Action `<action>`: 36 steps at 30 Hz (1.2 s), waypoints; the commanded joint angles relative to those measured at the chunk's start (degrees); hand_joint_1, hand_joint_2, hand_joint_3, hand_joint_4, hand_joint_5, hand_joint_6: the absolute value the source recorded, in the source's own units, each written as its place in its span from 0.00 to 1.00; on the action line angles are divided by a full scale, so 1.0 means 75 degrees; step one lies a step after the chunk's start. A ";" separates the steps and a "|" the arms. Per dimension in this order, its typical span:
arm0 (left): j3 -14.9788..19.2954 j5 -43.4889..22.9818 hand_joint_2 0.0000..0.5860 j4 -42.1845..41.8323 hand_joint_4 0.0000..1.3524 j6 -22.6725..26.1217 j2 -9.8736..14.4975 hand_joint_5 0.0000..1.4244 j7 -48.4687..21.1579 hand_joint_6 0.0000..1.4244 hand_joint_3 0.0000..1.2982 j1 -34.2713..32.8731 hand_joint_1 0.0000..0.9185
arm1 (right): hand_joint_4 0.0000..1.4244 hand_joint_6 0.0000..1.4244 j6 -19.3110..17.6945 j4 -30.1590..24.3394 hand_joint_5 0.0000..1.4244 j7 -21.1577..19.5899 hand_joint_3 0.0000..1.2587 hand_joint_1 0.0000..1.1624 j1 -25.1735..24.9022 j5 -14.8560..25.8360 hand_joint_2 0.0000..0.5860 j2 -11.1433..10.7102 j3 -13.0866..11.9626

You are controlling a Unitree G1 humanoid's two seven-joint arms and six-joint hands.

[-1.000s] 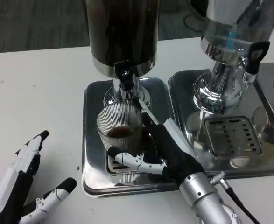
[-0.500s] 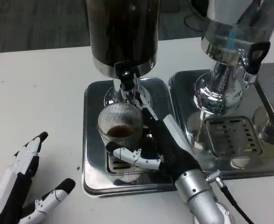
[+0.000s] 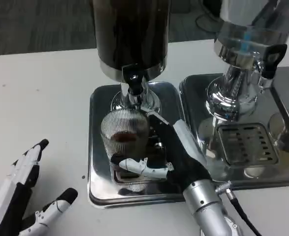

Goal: Grasp the cup under the faucet to collect the drink, then remove the cup.

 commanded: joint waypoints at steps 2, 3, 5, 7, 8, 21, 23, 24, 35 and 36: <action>0.0048 -0.0108 0.29 -0.0041 0.00 0.0053 0.0076 0.00 -0.0062 0.00 0.00 0.0011 0.00 | 0.27 0.61 -0.0034 0.0177 0.40 -0.0139 0.23 0.76 0.0204 -0.0150 0.28 -0.0013 0.0076; 0.0051 -0.0112 0.29 -0.0044 0.00 0.0055 0.0076 0.00 -0.0061 0.00 0.00 0.0010 0.00 | 0.28 0.63 -0.0076 0.0215 0.42 -0.0152 0.24 0.78 0.0204 -0.0098 0.29 0.0008 0.0049; 0.0056 -0.0126 0.29 -0.0047 0.00 0.0062 0.0065 0.00 -0.0058 0.00 0.00 0.0018 0.00 | 0.29 0.66 -0.0159 0.0249 0.44 -0.0217 0.26 0.78 0.0199 -0.0095 0.28 0.0028 0.0043; 0.0057 -0.0133 0.29 -0.0048 0.00 0.0058 0.0060 0.00 -0.0058 0.00 0.00 0.0031 0.00 | 0.30 0.69 -0.0208 0.0236 0.46 -0.0312 0.27 0.78 0.0190 -0.0182 0.29 0.0017 0.0077; 0.0057 -0.0138 0.29 -0.0043 0.00 0.0052 0.0058 0.00 -0.0056 0.00 0.00 0.0033 0.00 | 0.30 0.70 -0.0275 0.0223 0.46 -0.0406 0.27 0.78 0.0211 -0.0212 0.29 0.0021 0.0077; 0.0021 -0.0159 0.29 0.0057 0.00 0.0020 0.0066 0.00 -0.0077 0.00 0.00 -0.0069 0.00 | 0.34 0.80 -0.0903 0.0396 0.52 -0.1134 0.30 0.79 0.0188 -0.0438 0.29 0.0061 -0.0041; 0.0027 -0.0168 0.29 0.0080 0.00 0.0000 0.0083 0.00 -0.0076 0.00 0.00 -0.0083 0.00 | 0.35 0.81 -0.0980 0.0386 0.54 -0.1297 0.32 0.79 0.0186 -0.0566 0.29 0.0052 -0.0015; 0.0022 -0.0156 0.29 0.0069 0.00 -0.0005 0.0090 0.00 -0.0077 0.00 0.00 -0.0095 0.00 | 0.35 0.82 -0.0973 0.0423 0.54 -0.1290 0.32 0.80 0.0158 -0.0574 0.29 0.0052 -0.0018; -0.0060 -0.0153 0.29 0.0180 0.00 -0.0058 0.0123 0.00 -0.0173 0.00 0.00 -0.0256 0.00 | 0.40 0.88 -0.1368 0.0157 0.58 -0.1956 0.35 0.81 0.0494 -0.0679 0.30 -0.0033 -0.0222; -0.0076 -0.0142 0.29 0.0188 0.00 -0.0062 0.0123 0.00 -0.0182 0.00 0.00 -0.0276 0.00 | 0.40 0.89 -0.1384 0.0160 0.59 -0.1980 0.35 0.81 0.0500 -0.0678 0.30 -0.0030 -0.0228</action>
